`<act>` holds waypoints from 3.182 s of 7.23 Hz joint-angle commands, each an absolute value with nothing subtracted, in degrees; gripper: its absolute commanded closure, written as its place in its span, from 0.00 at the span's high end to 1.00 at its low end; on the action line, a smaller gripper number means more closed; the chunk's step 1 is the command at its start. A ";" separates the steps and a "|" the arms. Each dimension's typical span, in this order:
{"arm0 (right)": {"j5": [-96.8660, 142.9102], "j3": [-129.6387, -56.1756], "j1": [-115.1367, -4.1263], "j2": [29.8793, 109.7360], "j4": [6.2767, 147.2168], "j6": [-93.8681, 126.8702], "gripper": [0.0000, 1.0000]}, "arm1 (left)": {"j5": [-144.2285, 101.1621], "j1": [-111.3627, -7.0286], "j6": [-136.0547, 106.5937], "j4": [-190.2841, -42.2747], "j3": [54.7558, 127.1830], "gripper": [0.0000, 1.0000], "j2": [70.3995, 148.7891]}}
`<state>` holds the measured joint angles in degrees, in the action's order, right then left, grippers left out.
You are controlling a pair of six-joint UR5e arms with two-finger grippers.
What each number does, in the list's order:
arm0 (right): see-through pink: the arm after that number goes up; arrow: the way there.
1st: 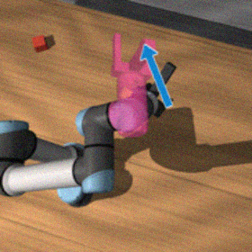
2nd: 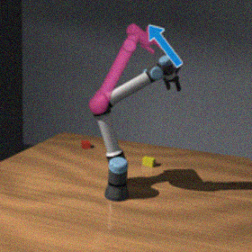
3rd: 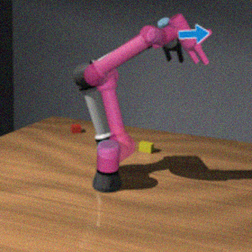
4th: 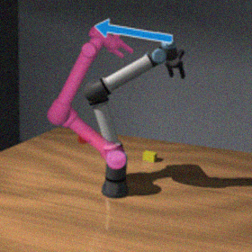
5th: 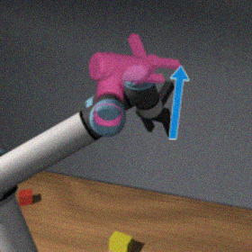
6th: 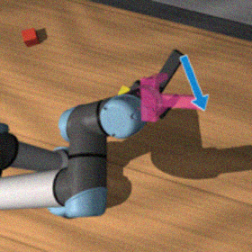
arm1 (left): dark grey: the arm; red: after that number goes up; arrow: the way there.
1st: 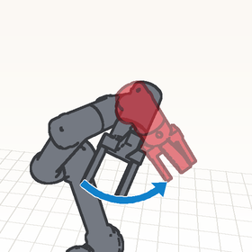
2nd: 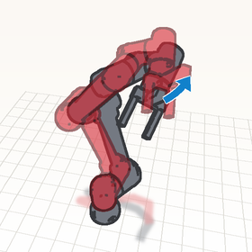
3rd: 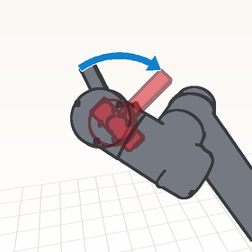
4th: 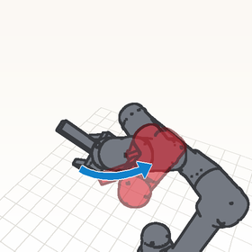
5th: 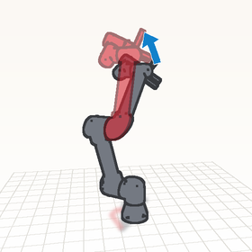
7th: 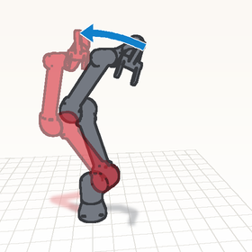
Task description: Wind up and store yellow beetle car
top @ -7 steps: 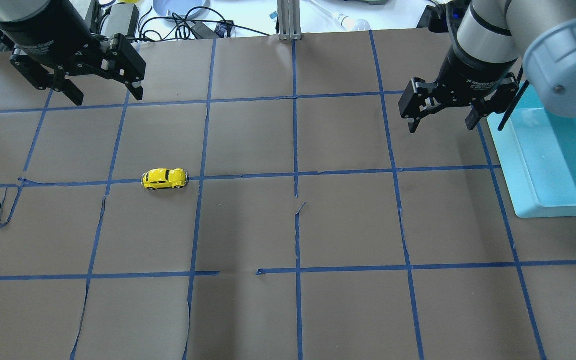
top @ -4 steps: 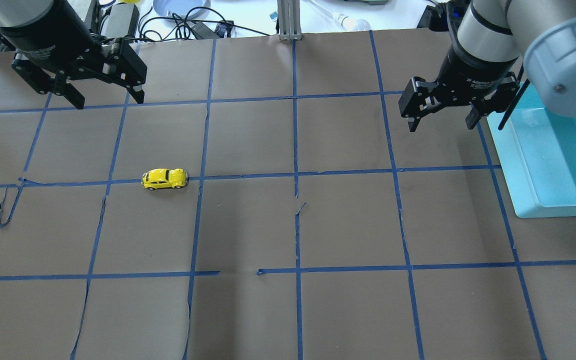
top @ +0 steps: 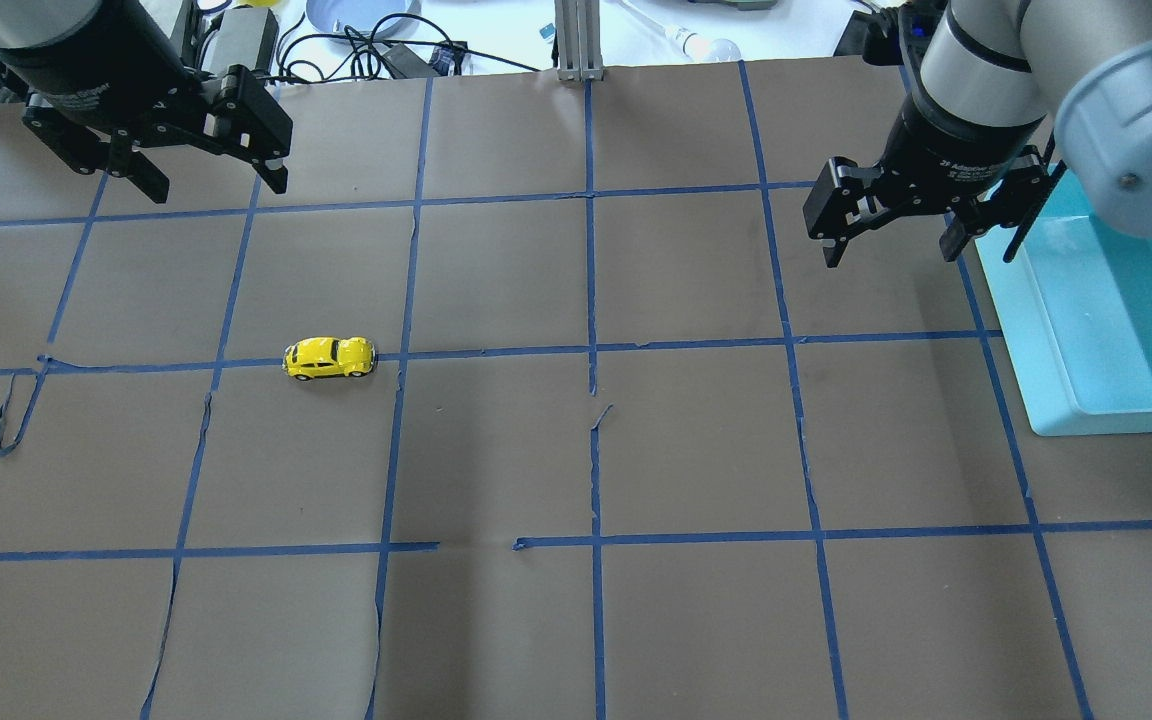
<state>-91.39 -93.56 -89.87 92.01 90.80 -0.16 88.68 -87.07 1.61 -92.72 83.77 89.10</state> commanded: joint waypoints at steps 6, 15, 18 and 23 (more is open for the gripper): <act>-91.41 -93.60 -89.91 92.11 90.88 0.09 1.00 | 88.95 -86.92 3.25 -96.94 84.46 1.00 89.21; -91.06 -93.69 -90.00 92.11 91.32 0.35 1.00 | 88.86 -87.01 3.08 -96.86 84.55 1.00 90.00; -91.05 -93.69 -89.91 92.11 91.32 0.18 1.00 | 88.68 -86.84 11.00 -96.86 84.72 1.00 90.78; -91.05 -93.69 -90.00 92.02 91.32 0.18 1.00 | 89.55 -86.66 42.41 -77.74 100.16 1.00 93.68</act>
<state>-91.05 -93.69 -90.00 92.09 91.32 0.16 88.98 -86.68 35.59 -83.53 95.99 92.80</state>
